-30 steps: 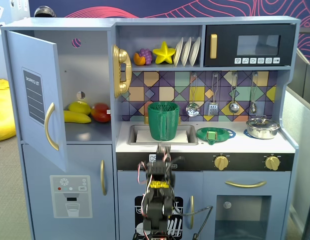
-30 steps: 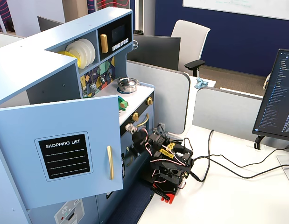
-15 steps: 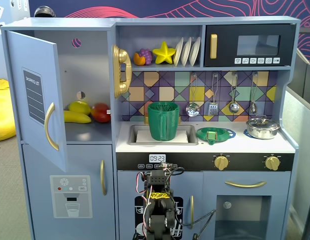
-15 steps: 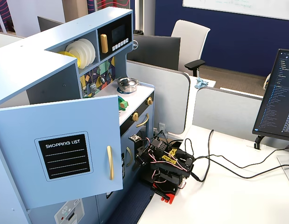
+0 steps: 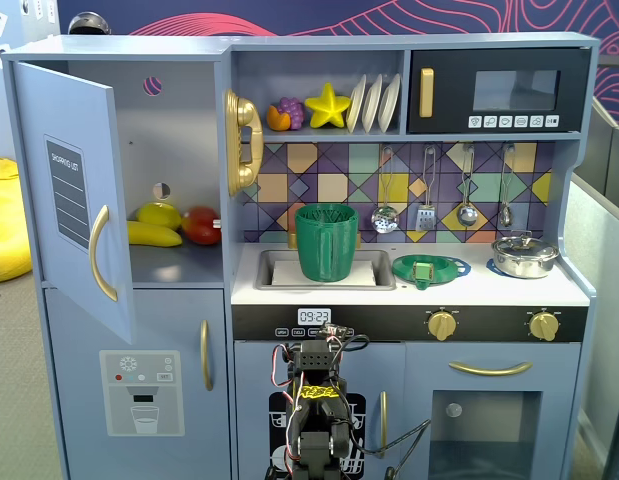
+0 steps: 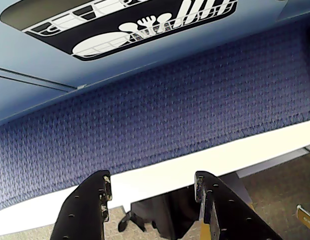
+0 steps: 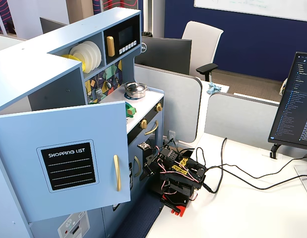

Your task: Pick up the green pineapple from the left cabinet and place it in the green recipient

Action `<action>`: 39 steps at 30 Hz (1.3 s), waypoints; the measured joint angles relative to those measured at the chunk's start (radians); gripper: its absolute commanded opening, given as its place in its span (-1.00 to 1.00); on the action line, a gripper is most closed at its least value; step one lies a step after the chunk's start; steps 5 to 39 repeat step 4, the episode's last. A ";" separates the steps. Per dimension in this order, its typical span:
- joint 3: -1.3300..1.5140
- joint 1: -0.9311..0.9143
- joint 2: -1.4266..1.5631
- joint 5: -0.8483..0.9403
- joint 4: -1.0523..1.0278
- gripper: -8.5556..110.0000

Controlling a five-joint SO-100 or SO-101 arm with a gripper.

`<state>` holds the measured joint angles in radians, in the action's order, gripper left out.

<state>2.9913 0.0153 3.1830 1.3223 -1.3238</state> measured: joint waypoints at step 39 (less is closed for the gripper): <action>0.000 0.000 0.000 0.000 0.000 -0.67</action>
